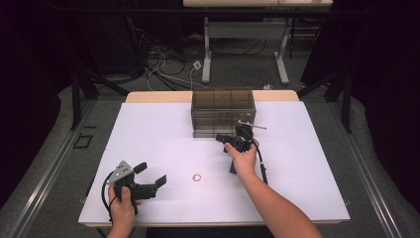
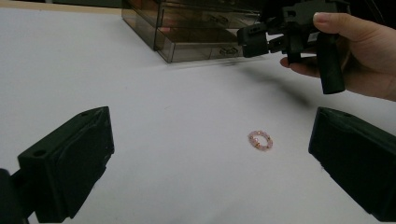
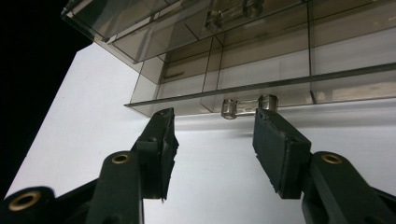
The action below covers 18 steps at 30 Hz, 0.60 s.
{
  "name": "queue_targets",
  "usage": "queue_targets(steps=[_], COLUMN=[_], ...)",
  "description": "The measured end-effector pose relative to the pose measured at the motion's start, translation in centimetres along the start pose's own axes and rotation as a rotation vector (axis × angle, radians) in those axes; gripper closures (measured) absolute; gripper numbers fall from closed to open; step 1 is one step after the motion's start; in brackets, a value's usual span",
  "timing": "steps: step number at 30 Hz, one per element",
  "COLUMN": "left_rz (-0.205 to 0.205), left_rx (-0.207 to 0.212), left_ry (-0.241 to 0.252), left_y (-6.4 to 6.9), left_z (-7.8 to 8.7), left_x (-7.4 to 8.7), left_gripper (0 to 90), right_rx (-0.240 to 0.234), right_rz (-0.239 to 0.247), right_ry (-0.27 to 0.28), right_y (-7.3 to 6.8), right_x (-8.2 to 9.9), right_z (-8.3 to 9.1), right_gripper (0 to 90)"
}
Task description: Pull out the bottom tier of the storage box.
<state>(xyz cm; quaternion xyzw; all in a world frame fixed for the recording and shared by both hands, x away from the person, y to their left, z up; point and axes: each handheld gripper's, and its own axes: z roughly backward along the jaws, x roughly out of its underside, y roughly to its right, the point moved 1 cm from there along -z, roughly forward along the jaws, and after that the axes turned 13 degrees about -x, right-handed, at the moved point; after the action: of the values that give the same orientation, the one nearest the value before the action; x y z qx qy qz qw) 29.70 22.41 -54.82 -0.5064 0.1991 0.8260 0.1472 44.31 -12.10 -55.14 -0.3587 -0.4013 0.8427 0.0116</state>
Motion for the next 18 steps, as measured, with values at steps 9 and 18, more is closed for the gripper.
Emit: queue_targets(steps=[9, 18], left_rz=[0.002, 0.001], left_rx=[-0.002, -0.003], left_ry=[0.007, 0.009], left_y=[0.0, 0.1], left_z=[0.0, -0.1], left_x=[0.0, 0.0], left_gripper=[0.3, 0.3], right_rx=[0.003, -0.025], right_rz=[0.085, 0.111], right_ry=[-0.007, -0.022], right_y=[-0.1, -0.8], right_x=[-0.6, -0.8], right_z=[0.9, 1.6], right_gripper=[47.2, 41.3])
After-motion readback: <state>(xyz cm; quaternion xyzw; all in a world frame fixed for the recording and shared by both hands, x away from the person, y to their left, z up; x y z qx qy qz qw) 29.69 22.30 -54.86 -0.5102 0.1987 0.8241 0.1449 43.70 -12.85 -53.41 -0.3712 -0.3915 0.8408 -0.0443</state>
